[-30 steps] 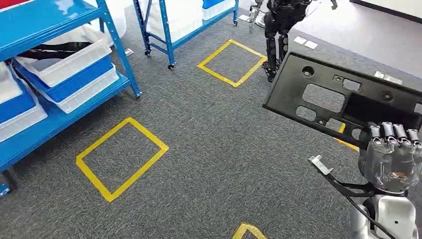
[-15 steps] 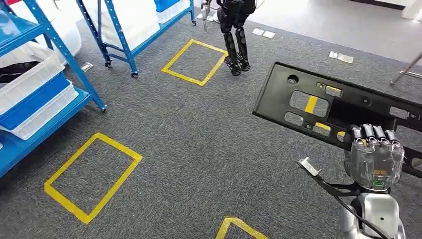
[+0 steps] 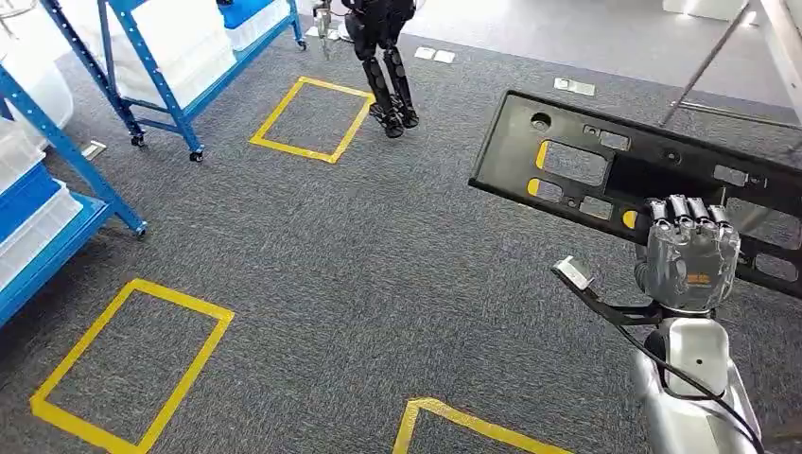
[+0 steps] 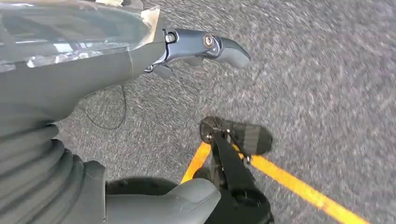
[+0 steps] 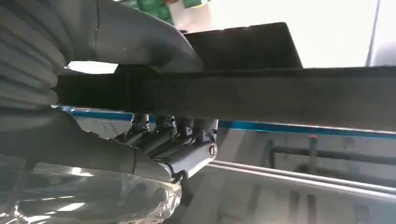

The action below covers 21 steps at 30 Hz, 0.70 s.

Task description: Take the parts from the cabinet and place them on the table.

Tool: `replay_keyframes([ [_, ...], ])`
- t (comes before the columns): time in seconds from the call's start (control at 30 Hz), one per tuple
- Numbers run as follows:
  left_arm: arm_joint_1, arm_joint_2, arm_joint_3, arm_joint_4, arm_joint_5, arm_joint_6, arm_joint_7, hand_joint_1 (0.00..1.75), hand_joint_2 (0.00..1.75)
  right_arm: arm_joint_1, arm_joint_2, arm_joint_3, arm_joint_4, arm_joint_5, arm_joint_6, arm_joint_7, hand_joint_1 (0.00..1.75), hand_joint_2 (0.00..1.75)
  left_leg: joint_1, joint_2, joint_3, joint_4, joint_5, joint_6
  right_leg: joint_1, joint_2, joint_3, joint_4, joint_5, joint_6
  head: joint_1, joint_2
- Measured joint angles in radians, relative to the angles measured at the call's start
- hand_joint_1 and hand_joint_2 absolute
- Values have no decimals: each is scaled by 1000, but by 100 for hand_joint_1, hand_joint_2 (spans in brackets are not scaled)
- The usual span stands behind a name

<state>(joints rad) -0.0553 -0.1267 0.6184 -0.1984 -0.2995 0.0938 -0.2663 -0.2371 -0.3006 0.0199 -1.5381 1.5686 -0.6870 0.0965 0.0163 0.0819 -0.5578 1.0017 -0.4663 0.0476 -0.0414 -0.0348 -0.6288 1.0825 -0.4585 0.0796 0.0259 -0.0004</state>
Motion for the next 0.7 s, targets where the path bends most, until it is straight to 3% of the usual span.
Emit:
replay_keyframes([
  [0.03,0,2,3,0,0,0,-1,0,175,-5,0,3,4,0,0,0,175,175,-9,10,1,4,-5,-11,1,-57,32,-67,5,0,3,0],
  [0.07,0,1,7,-1,0,0,-2,0,175,-13,-1,6,8,0,0,0,175,175,-12,22,1,9,-12,-21,15,-45,40,-68,11,-11,5,0],
  [0.1,0,2,8,-1,0,0,-3,0,175,-13,0,7,10,0,0,0,175,175,-16,32,5,7,-11,-25,9,-27,35,-68,14,-21,-3,0],
  [0.17,-4,2,8,-1,0,0,-4,0,175,-13,-2,8,19,0,0,0,175,175,-9,56,11,4,-11,-28,12,-1,29,-66,16,-31,-5,0],
  [0.2,-6,2,8,-1,0,0,-3,0,175,-15,-2,10,21,0,-1,0,175,175,0,45,8,8,-19,-39,3,11,32,-70,20,-41,-6,0],
  [0.23,-7,2,10,-1,0,0,-4,0,175,-18,-2,10,22,0,-1,0,175,175,4,-8,2,31,-41,-45,1,21,31,-70,21,-43,-7,0],
  [0.27,-6,2,11,-1,0,0,-3,0,175,-25,-2,10,26,0,-1,0,175,175,4,-48,-23,88,-80,-44,3,30,30,-70,23,-53,-7,0],
  [0.3,-4,1,12,-1,0,0,-3,0,175,-32,0,13,29,0,-1,-2,175,175,3,-70,-63,175,-125,-44,6,42,28,-70,24,-59,-10,0],
  [0.37,-1,1,14,-1,1,1,-1,0,175,-38,2,18,42,-3,-1,-13,175,175,3,-80,-131,305,-170,-40,14,68,25,-69,26,-63,-10,0],
  [0.4,0,1,14,-1,3,1,0,0,175,-42,2,19,50,-8,-1,-16,175,175,3,-81,-142,318,-160,-37,17,82,24,-69,28,-66,-9,0],
  [0.43,0,1,15,-1,3,1,0,0,175,-47,2,21,56,-10,-1,-23,175,175,3,-84,-130,285,-128,-30,20,96,24,-69,28,-66,-10,0],
  [0.5,-1,1,18,-1,3,0,-4,0,175,-61,2,23,65,-15,-1,-30,175,175,1,-106,-59,135,-42,-11,24,124,25,-69,31,-68,-10,0],
  [0.53,-1,1,21,-1,3,0,-5,0,175,-70,2,24,68,-16,-1,-31,175,175,-1,-151,-22,60,-9,4,21,136,24,-69,33,-66,-10,0],
  [0.57,-1,2,24,-1,3,0,-8,0,175,-81,3,26,72,-17,-1,-32,175,175,0,-181,-10,33,-18,12,33,145,20,-68,36,-61,-6,0],
  [0.6,-2,1,26,-1,3,0,-10,0,175,-90,3,29,77,-17,-1,-33,175,175,-7,-160,-10,30,-17,10,22,158,16,-68,38,-57,-9,0],
  [0.67,-5,0,31,-1,3,-5,-15,0,175,-94,0,31,82,-18,-1,-35,175,175,-14,-139,-7,27,-15,12,16,179,11,-75,47,-43,-11,0],
  [0.7,-8,-4,32,-1,3,-8,-18,0,175,-95,-4,31,83,-18,-2,-35,175,175,-9,-124,1,8,-4,14,28,180,5,-77,50,-38,-9,0],
])
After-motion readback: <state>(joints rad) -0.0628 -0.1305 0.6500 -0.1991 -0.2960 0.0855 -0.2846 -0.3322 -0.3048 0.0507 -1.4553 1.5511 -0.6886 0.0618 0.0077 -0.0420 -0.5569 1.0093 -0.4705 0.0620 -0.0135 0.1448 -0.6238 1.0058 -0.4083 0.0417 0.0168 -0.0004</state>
